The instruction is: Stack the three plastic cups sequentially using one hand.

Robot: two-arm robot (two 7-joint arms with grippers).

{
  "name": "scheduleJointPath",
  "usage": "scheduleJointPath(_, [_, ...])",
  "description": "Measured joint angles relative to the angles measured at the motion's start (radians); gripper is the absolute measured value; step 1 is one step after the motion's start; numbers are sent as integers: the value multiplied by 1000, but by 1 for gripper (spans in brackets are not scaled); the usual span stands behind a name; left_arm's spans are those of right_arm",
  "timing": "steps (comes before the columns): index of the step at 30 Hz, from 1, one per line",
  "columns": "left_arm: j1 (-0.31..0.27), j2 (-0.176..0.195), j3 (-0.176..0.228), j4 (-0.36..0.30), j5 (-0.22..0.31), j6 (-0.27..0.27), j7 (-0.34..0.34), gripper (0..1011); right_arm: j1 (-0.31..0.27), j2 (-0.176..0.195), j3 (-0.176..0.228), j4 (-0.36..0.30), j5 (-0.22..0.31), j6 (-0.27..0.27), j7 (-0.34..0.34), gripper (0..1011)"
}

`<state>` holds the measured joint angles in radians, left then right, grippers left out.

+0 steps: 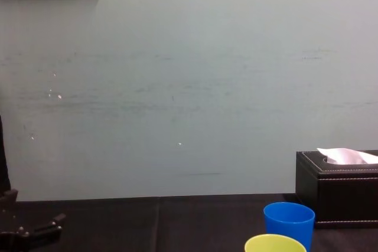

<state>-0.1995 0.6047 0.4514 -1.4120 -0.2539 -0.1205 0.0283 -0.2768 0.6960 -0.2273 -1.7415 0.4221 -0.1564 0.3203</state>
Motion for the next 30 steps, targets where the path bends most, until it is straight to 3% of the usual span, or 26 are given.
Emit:
scheduleJointPath(11, [0,0,0,0,0,0,0,1011,57,-61,-21,40,-23,36,28,1003])
scheduleJointPath(30, [0,0,0,0,0,0,0,1011,95,-151,-6,81,-66,53,32,1003])
